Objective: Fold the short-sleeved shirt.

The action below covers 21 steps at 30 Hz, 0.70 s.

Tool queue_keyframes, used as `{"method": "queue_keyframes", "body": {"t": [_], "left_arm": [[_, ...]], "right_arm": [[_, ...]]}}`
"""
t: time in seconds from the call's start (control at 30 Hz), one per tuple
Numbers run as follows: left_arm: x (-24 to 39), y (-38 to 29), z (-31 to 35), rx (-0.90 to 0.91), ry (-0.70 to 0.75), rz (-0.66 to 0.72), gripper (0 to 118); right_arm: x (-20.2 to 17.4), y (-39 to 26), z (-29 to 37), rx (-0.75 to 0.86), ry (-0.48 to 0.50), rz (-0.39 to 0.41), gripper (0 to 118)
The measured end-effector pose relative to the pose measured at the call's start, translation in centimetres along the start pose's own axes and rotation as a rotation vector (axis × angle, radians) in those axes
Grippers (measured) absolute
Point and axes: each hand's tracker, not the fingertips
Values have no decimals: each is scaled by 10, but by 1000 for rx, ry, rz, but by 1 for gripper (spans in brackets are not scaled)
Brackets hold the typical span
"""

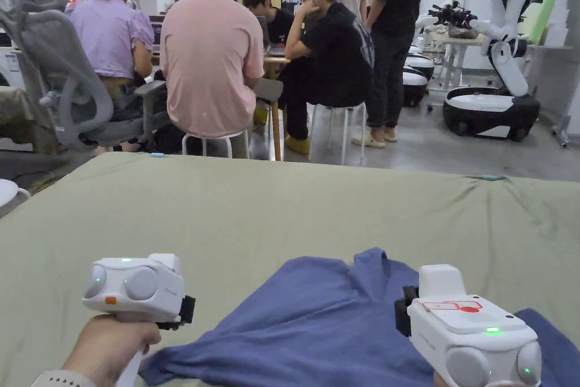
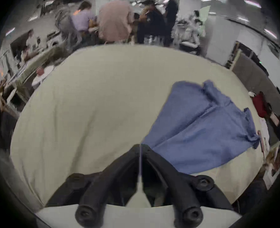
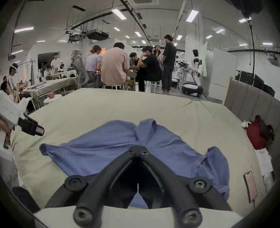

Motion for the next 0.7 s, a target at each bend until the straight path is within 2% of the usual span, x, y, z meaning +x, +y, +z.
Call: {"method": "queue_keyframes", "body": {"t": [0.03,0.07,0.13,0.17,0.2,0.27,0.33,0.37,0.4,0.47,0.5,0.6,0.7], "left_arm": [[-11,-2,-6,-17,14,23,11],[-16,-7,-8,-34,26,43,39],[-26,-16,-21,-70,27,47,106],[-29,-20,-27,-74,19,45,111],[-31,-23,-31,-89,1,49,106],[-33,-30,-44,-131,-52,95,87],[-32,-37,-57,-149,-77,116,78],[-30,-41,-63,-154,-85,120,63],[-27,-43,-67,-161,-80,114,39],[-25,-43,-61,-98,-85,101,10],[-22,-43,-55,-64,-94,113,4],[-15,-45,-39,-2,-58,39,4],[-10,-49,-22,85,-65,37,4]], "right_arm": [[-2,-1,-1,-4,6,1,0],[-4,-2,-4,-8,11,5,0],[-7,-4,-6,-19,15,13,0],[-7,-4,-8,-24,16,16,0],[-8,-4,-10,-28,17,18,0],[-8,-5,-11,-33,16,22,0],[-7,-5,-13,-39,14,25,0],[-5,-5,-15,-43,14,24,0],[-1,-5,-16,-46,12,23,0],[6,-5,-19,-55,1,29,0],[11,-4,-21,-60,-5,33,0],[37,0,-35,-95,-14,60,0],[76,12,-64,-140,-92,91,0]]}}
